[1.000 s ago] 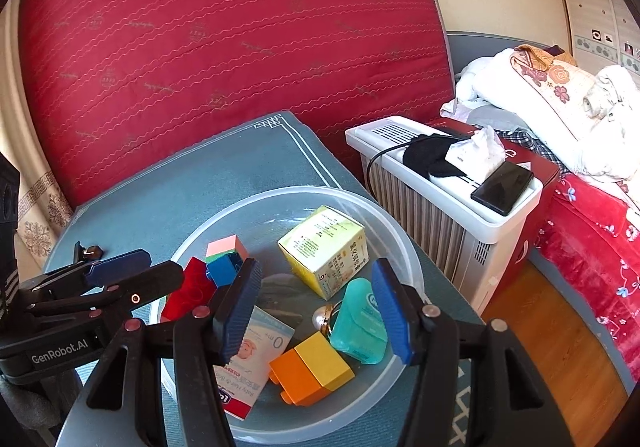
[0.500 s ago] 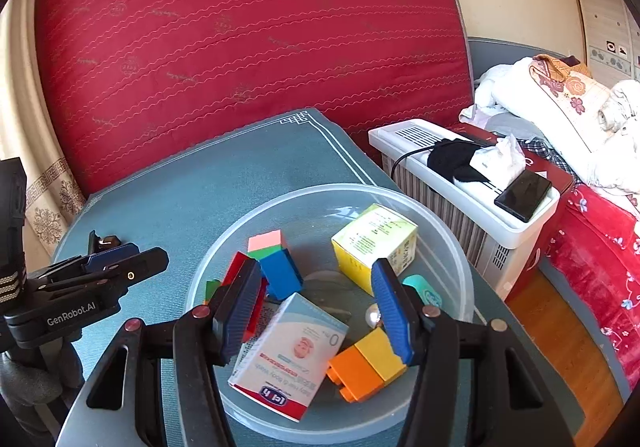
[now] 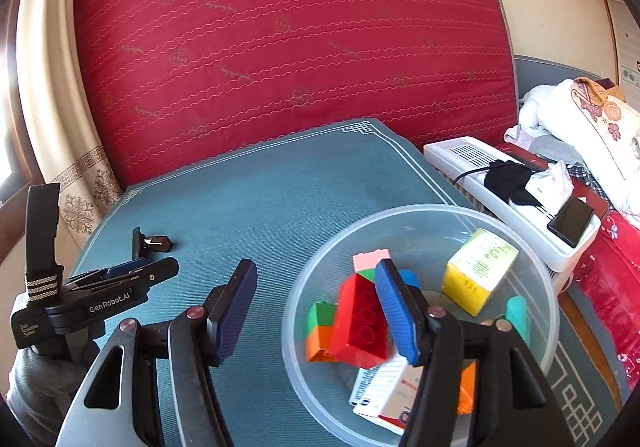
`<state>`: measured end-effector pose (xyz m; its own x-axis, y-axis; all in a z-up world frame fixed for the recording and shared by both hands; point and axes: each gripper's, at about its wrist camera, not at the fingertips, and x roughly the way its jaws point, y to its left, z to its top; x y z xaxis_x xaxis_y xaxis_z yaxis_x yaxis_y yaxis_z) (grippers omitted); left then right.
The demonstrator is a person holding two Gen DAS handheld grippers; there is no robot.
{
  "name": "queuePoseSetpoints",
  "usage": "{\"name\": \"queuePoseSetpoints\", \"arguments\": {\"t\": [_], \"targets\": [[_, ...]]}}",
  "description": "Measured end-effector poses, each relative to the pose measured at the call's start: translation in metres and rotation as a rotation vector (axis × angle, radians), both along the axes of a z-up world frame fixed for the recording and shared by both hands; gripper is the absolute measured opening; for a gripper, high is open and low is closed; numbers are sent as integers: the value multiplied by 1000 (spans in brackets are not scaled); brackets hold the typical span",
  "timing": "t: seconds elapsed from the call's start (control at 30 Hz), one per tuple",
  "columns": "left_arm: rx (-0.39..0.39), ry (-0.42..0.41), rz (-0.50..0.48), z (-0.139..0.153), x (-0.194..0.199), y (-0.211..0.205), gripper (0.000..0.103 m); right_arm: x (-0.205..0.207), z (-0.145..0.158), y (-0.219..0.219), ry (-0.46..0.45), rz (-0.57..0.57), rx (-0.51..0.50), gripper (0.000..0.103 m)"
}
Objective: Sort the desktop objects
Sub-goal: 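Move both tools back toward the black comb and brown tube, then grasp the black comb with the left tool while the right tool grasps the brown tube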
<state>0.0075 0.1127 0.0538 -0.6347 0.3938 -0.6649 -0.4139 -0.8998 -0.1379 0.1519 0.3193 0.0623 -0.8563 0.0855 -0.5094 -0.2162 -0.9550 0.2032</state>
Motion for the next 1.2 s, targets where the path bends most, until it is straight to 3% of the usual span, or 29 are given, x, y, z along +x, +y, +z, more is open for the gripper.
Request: {"name": "queuePoseSetpoints", "arguments": {"t": [0.5,0.83,1.2], "targets": [[-71,-21,194,-14,-47,-70,60,-44,-27,-59,-78,187,18,67],[-119,-62,228,-27,-82,-74,60,-60,-38,-64,-114,206,3,67],[-99,-62,251,-38,-103,-80,60,-78,-44,-83,-143,244,29,67]]}}
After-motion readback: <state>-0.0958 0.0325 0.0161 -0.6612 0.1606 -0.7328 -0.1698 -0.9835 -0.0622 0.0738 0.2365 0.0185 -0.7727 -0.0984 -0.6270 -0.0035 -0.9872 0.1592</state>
